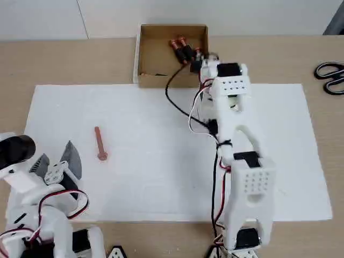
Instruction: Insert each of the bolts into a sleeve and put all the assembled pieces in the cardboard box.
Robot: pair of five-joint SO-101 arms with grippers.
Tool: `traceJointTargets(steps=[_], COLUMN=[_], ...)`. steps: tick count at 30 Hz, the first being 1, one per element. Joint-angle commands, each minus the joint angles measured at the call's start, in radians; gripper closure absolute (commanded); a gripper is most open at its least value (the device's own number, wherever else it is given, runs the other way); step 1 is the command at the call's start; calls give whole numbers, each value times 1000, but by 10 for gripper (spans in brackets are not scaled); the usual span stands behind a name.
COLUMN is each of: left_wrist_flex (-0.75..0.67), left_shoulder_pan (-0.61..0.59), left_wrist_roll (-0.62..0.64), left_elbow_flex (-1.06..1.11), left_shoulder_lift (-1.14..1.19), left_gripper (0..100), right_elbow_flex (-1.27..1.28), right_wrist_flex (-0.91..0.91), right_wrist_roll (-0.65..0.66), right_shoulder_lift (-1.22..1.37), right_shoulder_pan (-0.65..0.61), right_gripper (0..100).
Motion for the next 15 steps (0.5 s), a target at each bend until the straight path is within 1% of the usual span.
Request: traceJointTargets(steps=[1, 5, 11, 15], left_wrist_flex=[11, 25, 17, 3], left_shoulder_pan=[-6, -3, 0, 58], left_wrist_roll=[-6, -6, -5, -2], left_elbow_flex=[-74, -177, -328, -384], left_shoulder_lift=[117, 322, 664, 908], left_gripper=[755, 753, 754, 754], right_elbow_flex=[-9, 25, 44, 44], right_wrist_flex=[16, 19, 18, 15], right_wrist_roll=[37, 69, 71, 71], right_shoulder_lift=[-143, -174, -173, -170], right_shoulder_pan=[8, 13, 56, 74], right_gripper=[995, 995, 995, 995])
